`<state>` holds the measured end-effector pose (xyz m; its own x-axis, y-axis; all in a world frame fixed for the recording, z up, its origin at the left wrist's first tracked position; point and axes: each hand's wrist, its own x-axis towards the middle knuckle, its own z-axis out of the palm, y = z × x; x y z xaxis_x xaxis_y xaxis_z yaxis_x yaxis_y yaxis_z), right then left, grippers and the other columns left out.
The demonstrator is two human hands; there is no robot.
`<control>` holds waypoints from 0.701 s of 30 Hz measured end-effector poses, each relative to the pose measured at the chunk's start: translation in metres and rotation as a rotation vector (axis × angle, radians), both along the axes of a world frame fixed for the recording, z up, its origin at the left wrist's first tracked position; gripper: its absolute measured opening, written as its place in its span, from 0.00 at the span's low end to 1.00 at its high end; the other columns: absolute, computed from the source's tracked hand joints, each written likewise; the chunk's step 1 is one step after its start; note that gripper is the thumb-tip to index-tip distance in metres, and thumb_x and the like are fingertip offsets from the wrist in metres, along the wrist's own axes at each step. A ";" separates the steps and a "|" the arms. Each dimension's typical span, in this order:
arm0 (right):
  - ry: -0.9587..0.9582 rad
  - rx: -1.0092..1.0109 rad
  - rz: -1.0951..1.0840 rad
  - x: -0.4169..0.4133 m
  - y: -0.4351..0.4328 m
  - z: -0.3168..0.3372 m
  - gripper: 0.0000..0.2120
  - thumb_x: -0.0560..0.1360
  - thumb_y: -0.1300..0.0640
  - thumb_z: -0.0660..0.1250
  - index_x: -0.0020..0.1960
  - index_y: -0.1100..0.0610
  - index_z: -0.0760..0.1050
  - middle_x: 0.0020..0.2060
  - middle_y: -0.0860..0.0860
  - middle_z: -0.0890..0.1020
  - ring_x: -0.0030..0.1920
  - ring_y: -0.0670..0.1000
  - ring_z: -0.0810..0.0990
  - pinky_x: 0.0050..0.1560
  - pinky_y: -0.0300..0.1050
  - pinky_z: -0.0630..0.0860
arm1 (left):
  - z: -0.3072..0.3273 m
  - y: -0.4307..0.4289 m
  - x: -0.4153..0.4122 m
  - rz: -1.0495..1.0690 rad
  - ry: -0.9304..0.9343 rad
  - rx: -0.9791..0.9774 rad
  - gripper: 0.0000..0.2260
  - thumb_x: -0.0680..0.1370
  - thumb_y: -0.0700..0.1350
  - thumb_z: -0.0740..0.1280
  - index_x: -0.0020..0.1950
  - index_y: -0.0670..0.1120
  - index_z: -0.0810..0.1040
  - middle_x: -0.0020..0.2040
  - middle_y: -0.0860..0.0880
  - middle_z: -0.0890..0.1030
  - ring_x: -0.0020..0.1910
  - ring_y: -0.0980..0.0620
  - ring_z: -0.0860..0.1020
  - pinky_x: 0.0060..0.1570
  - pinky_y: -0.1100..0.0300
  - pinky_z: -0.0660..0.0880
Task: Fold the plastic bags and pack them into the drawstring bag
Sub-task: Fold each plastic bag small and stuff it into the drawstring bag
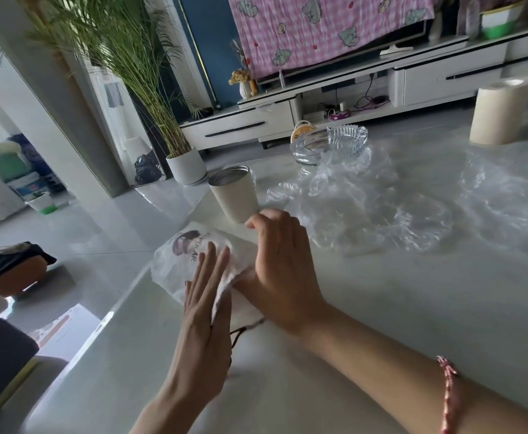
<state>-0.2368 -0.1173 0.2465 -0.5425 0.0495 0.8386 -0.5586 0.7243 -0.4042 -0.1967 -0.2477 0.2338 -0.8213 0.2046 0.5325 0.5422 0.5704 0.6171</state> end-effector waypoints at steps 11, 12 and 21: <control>-0.485 -0.012 0.232 -0.030 0.016 0.004 0.22 0.68 0.64 0.63 0.62 0.60 0.69 0.55 0.57 0.72 0.56 0.56 0.71 0.57 0.42 0.65 | -0.023 -0.016 -0.021 0.214 0.127 -0.629 0.23 0.81 0.53 0.44 0.77 0.51 0.54 0.76 0.50 0.57 0.75 0.53 0.48 0.72 0.48 0.53; -0.413 -0.053 0.187 -0.032 0.021 0.001 0.20 0.65 0.63 0.63 0.57 0.60 0.73 0.53 0.57 0.73 0.54 0.57 0.72 0.56 0.43 0.65 | -0.023 -0.016 -0.024 0.247 0.096 -0.630 0.25 0.81 0.55 0.41 0.76 0.49 0.56 0.76 0.50 0.56 0.75 0.54 0.46 0.72 0.48 0.52; -0.680 0.379 -0.185 -0.045 0.039 -0.019 0.30 0.79 0.41 0.52 0.75 0.56 0.54 0.76 0.53 0.51 0.76 0.53 0.45 0.72 0.51 0.41 | -0.014 -0.007 -0.032 0.380 -0.027 -0.315 0.45 0.68 0.75 0.34 0.76 0.49 0.55 0.75 0.57 0.46 0.74 0.62 0.41 0.72 0.57 0.37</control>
<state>-0.2820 -0.0788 0.2277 -0.9519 -0.0332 0.3046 -0.1354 0.9373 -0.3213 -0.2287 -0.2545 0.2194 -0.8815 0.0356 0.4708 0.2459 0.8859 0.3933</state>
